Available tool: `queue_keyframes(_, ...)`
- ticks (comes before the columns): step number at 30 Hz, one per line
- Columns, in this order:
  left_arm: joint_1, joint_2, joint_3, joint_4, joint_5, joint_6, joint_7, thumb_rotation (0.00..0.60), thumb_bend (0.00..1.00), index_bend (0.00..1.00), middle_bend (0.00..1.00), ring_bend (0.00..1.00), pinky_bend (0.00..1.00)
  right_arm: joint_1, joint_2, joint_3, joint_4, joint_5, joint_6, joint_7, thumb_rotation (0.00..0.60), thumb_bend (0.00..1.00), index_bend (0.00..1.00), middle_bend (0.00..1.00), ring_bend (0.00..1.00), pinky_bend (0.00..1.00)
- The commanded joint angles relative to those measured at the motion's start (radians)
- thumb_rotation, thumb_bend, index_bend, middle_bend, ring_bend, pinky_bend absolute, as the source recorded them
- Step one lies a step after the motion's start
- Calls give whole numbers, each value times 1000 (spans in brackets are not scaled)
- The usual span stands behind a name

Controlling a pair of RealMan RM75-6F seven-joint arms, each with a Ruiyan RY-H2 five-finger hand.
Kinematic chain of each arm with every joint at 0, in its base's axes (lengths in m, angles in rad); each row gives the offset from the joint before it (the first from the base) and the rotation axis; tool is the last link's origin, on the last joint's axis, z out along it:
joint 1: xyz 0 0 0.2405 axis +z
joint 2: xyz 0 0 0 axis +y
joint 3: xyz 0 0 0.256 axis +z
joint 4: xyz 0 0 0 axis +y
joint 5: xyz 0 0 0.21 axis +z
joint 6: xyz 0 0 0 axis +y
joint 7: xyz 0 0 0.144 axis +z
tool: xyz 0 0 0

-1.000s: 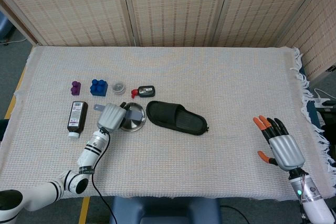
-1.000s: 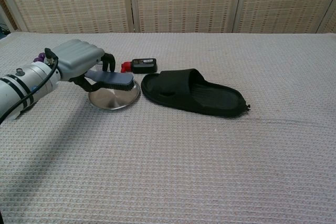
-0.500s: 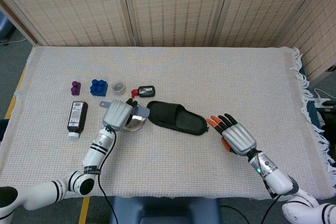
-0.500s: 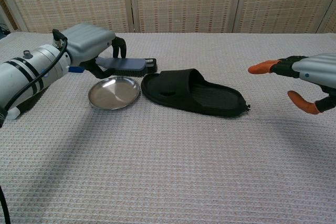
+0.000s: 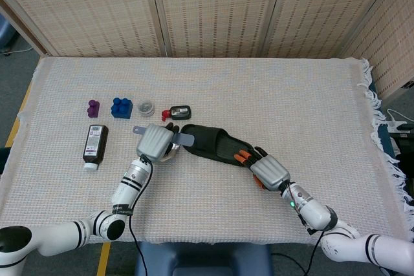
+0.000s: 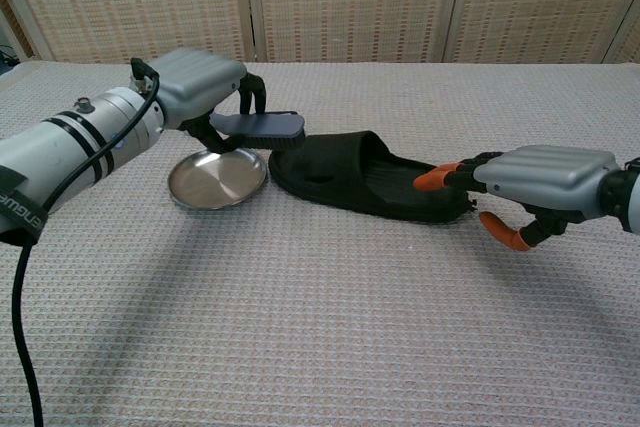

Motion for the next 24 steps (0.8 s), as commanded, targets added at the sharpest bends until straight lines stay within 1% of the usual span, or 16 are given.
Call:
queue_keyframes(1, -3, 0, 1, 4, -5, -2, -5, 600, 420, 457, 521, 839, 1000, 18, -11, -4, 12, 38, -16, -27, 600, 718, 0, 0, 0, 0)
queue_keyframes(5, -9, -9, 5, 20, -14, -16, -23, 600, 420, 444, 510, 839, 1000, 38, -19, -17, 25, 86, -40, -58, 600, 718, 0, 0, 0, 0)
queue_keyframes(9, -35, -40, 3, 33, -10, -34, -40, 600, 421, 437, 501, 839, 1000, 53, -31, -31, 36, 129, -50, -84, 600, 718, 0, 0, 0, 0)
queue_keyframes(17, -88, -122, -9, 49, 20, -12, -31, 600, 419, 437, 500, 839, 1000, 71, -34, -48, 23, 150, -35, -98, 600, 718, 0, 0, 0, 0)
queue_keyframes(20, -104, -159, -11, 74, 34, 4, -27, 600, 419, 436, 500, 839, 1000, 77, -34, -55, 21, 158, -35, -97, 600, 718, 0, 0, 0, 0)
queue_keyframes(24, -127, -209, -2, 155, 67, 16, -26, 600, 420, 436, 499, 839, 1000, 79, -27, -65, 13, 151, -25, -89, 600, 718, 0, 0, 0, 0)
